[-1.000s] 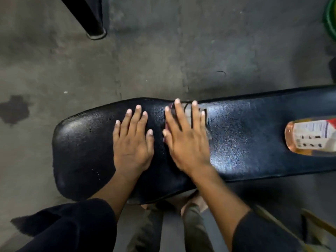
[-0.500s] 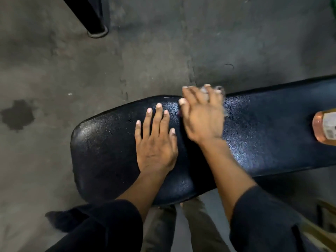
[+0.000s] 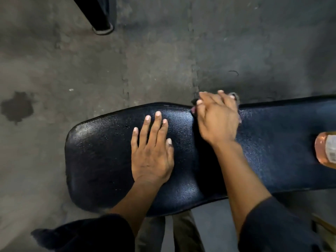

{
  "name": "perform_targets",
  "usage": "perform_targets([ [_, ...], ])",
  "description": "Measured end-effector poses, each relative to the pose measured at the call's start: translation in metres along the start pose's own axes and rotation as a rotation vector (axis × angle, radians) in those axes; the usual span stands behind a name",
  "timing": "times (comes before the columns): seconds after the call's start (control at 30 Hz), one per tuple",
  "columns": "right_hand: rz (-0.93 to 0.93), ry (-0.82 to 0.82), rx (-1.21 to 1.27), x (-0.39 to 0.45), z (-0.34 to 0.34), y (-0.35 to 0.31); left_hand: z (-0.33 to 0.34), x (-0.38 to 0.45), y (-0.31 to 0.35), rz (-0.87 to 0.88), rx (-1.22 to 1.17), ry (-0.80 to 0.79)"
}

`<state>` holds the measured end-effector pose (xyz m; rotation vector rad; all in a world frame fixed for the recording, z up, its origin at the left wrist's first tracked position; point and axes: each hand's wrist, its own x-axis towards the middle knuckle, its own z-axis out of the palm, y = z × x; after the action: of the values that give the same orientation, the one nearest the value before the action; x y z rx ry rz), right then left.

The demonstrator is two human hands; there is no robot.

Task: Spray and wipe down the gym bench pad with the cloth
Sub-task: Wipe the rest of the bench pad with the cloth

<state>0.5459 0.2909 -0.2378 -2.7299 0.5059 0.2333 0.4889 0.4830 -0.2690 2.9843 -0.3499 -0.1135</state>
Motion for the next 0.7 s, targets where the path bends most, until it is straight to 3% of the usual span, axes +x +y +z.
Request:
perform_targets([
  [0.13,-0.176,-0.106,0.107,0.003,0.021,-0.043,-0.001,0.0,0.0,0.014,0.003,0.001],
  [0.27,-0.333,-0.081,0.028,-0.026,0.014,-0.013,-0.001,0.0,0.0,0.013,-0.007,-0.004],
  [0.33,-0.297,-0.045,-0.042,-0.037,0.007,0.013,-0.001,0.0,0.001,0.009,-0.016,0.006],
  [0.47,-0.045,0.005,-0.079,-0.02,0.003,0.016,-0.006,0.002,0.003,0.007,-0.042,-0.007],
  [0.53,-0.014,0.024,-0.076,-0.004,0.008,-0.01,-0.011,0.004,0.002,-0.034,-0.167,-0.003],
  [0.63,-0.159,0.013,-0.038,-0.009,0.033,-0.062,-0.021,0.003,-0.013,-0.172,-0.653,0.092],
  [0.7,-0.286,0.02,-0.038,-0.035,0.054,-0.083,-0.03,-0.008,-0.038,-0.245,-0.713,0.152],
])
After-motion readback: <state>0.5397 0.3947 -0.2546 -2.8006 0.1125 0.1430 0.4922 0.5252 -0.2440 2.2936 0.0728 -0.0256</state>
